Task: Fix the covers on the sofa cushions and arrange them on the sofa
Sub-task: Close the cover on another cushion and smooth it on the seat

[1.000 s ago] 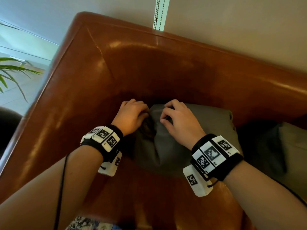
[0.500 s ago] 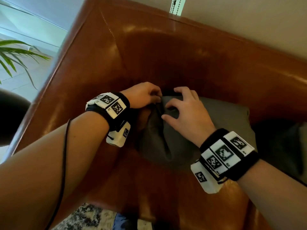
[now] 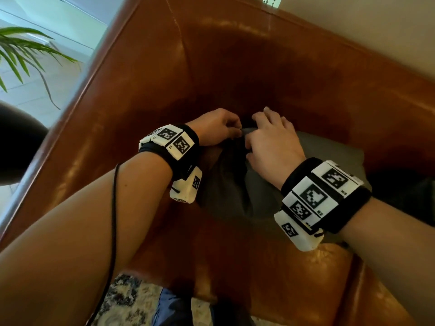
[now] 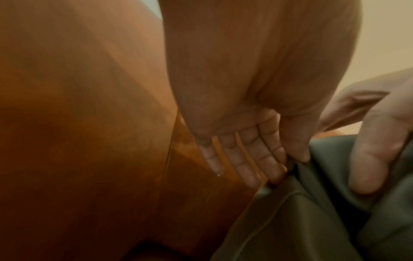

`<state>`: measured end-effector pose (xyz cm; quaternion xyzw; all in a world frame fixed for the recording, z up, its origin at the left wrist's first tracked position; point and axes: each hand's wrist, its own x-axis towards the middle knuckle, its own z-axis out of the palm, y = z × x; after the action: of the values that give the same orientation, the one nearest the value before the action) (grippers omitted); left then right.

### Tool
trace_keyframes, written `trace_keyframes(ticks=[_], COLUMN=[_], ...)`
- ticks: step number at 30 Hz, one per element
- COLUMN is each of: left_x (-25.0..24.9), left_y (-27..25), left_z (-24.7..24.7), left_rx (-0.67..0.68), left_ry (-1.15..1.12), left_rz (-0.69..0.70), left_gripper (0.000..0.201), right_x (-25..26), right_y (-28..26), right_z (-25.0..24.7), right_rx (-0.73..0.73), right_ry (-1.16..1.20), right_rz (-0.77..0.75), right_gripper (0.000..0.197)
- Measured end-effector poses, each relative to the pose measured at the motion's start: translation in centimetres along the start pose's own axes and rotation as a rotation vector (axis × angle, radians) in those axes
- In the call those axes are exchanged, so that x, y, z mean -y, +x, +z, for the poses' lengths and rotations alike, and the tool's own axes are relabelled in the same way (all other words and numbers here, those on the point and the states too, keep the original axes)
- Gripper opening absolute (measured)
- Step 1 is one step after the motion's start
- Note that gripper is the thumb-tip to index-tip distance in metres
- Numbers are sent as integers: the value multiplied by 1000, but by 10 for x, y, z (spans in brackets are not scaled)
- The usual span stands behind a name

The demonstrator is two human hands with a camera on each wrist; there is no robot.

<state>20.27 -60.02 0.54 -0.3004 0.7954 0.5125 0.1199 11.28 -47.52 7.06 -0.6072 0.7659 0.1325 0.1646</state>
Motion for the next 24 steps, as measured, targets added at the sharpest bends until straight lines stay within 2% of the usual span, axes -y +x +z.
trace_keyframes(ticks=[4,6,9,12,14,17,19,22,24], left_x=[-2,-2,2,8,9,6,6,6,11], left_y=[0,-1,-6,-25,-42,-53,-48,-41,-40], left_z=[4,6,9,17,28,46,55,62,66], left_rx=[-10,-39,-156,-310,-370,-326,-364,-451,-456], left_ry=[-55,-71,-158,-253,-257,-133,-6,114,194], left_rz=[-15,-16,-27,-48,20,164,182,177,183], left_gripper=[15,14,10,6,9,28,36,37,33], right_x=[3,0,-9,-19,-22,-21,-21,-23,-25], right_y=[2,0,-7,-15,-17,-18,-18,-20,-21], right_z=[1,1,-2,-5,-7,-9,-9,-11,-13], right_rx=[25,-13,-112,-185,-234,-256,-256,-256,-246], right_ry=[-59,-36,101,265,385,544,575,568,593], right_rz=[4,-11,-12,24,29,41,58,74,86], right_gripper=[33,27,11,4,1,1,1,3,3])
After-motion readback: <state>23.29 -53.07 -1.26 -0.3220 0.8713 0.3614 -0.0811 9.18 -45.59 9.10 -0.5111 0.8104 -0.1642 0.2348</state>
